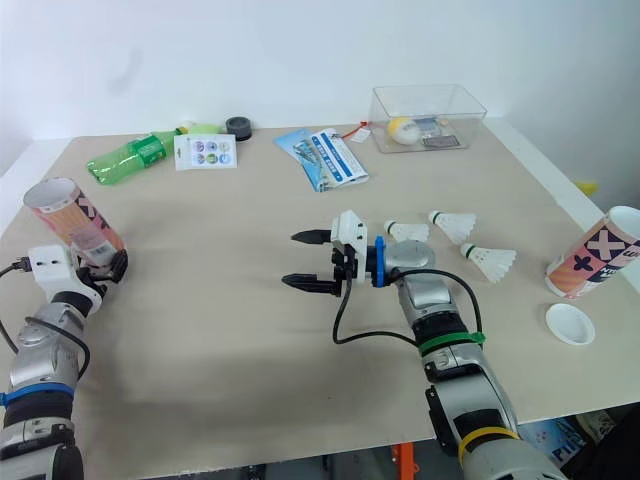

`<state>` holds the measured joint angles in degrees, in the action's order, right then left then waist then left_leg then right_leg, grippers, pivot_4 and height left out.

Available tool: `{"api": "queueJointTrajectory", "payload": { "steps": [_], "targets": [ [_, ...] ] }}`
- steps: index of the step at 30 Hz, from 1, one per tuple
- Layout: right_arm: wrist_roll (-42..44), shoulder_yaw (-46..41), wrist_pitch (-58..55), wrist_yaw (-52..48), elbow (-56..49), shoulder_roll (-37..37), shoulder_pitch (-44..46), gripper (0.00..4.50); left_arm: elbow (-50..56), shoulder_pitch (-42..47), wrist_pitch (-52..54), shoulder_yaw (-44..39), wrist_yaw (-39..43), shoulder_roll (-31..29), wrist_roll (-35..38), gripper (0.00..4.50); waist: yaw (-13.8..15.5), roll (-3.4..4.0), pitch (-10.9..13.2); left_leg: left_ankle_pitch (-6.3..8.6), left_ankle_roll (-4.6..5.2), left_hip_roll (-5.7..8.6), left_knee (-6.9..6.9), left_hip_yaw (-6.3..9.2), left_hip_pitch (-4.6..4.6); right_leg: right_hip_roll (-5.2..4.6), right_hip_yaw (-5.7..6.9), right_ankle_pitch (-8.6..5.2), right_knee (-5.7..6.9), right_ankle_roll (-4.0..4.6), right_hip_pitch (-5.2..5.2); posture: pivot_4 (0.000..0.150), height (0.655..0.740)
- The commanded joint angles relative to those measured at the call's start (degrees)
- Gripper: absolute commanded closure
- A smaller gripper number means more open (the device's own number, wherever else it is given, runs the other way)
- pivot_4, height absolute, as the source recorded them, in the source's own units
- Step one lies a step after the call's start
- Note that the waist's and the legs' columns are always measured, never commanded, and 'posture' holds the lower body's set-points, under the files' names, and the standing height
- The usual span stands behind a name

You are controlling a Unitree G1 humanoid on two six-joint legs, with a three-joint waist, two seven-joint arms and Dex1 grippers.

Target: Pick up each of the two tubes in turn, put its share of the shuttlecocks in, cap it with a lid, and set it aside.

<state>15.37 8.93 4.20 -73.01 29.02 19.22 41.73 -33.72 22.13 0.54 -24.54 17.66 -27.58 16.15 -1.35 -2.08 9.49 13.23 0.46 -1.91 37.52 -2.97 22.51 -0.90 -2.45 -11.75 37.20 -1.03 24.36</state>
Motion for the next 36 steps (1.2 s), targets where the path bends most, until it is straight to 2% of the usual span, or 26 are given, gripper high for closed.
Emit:
{"api": "queueJointTrajectory", "payload": {
  "steps": [1, 6, 12, 20, 25, 31, 36],
  "targets": [
    [0.4, -1.2, -0.3, 0.4, -3.0, 0.7, 0.0, 0.01, -9.1, 2.7, -2.5, 0.1, 1.6, -1.9, -0.9, 0.00, 0.0, 0.00, 0.0, -0.06, -0.10, -0.04, -0.03, -0.02, 0.00, 0.03, 0.04, 0.00, 0.00, 0.00, 0.00, 0.150, 0.7400],
    [0.5, -1.0, -0.9, 0.7, -4.4, 1.2, -0.7, 0.01, -18.7, 7.8, -6.6, 1.1, 4.3, -3.9, -1.7, 0.00, 0.0, 0.02, 0.0, -0.11, -0.17, -0.18, -0.03, -0.10, -0.01, 0.14, 0.11, 0.00, 0.00, -0.02, 0.00, 0.150, 0.7400],
    [0.5, -0.9, -1.5, 1.2, -6.0, 1.4, -1.4, 0.01, -25.2, 11.5, -11.7, 3.9, 6.3, -5.3, -4.5, 0.00, 0.0, 0.03, 0.0, -0.12, -0.19, -0.32, -0.04, -0.11, 0.01, 0.21, 0.16, 0.00, 0.00, 0.03, 0.01, 0.150, 0.7400],
    [0.9, -1.1, -2.3, 1.0, -7.4, 1.7, -1.7, 0.01, -30.9, 14.2, -12.6, 4.5, 9.5, -5.8, -4.9, 0.00, 0.1, 0.05, 0.0, -0.13, -0.19, -0.29, -0.04, -0.14, 0.02, 0.14, 0.16, -0.01, 0.00, 0.01, 0.01, 0.150, 0.7400],
    [2.3, -1.9, -4.1, 0.6, -7.9, 1.5, -1.9, 0.00, -31.6, 14.5, -13.4, 4.8, 13.9, -6.2, -4.7, 1.39, 0.1, 0.05, 0.0, -0.12, -0.20, -0.30, -0.04, -0.15, 0.02, 0.15, 0.16, -0.01, -0.01, 0.01, 0.01, 0.150, 0.7400],
    [1.9, -1.7, -3.8, 0.5, -7.8, 1.7, -2.0, 0.00, -29.3, 13.9, -15.7, 5.4, 17.3, -6.2, -4.8, 1.45, 0.1, 0.05, 0.0, -0.11, -0.22, -0.22, -0.05, -0.13, 0.12, 0.05, 0.16, -0.02, -0.02, 0.04, 0.05, 0.150, 0.7400],
    [2.4, -2.7, -4.0, 1.0, -8.2, 2.5, -1.9, 0.00, -16.0, 9.9, -17.4, 13.8, 27.5, -4.6, -7.9, 1.45, 0.3, 0.05, 0.0, -0.09, -0.24, -0.07, -0.05, -0.08, 0.26, -0.11, 0.16, -0.02, -0.06, 0.05, 0.09, 0.150, 0.7400]
  ]
}}
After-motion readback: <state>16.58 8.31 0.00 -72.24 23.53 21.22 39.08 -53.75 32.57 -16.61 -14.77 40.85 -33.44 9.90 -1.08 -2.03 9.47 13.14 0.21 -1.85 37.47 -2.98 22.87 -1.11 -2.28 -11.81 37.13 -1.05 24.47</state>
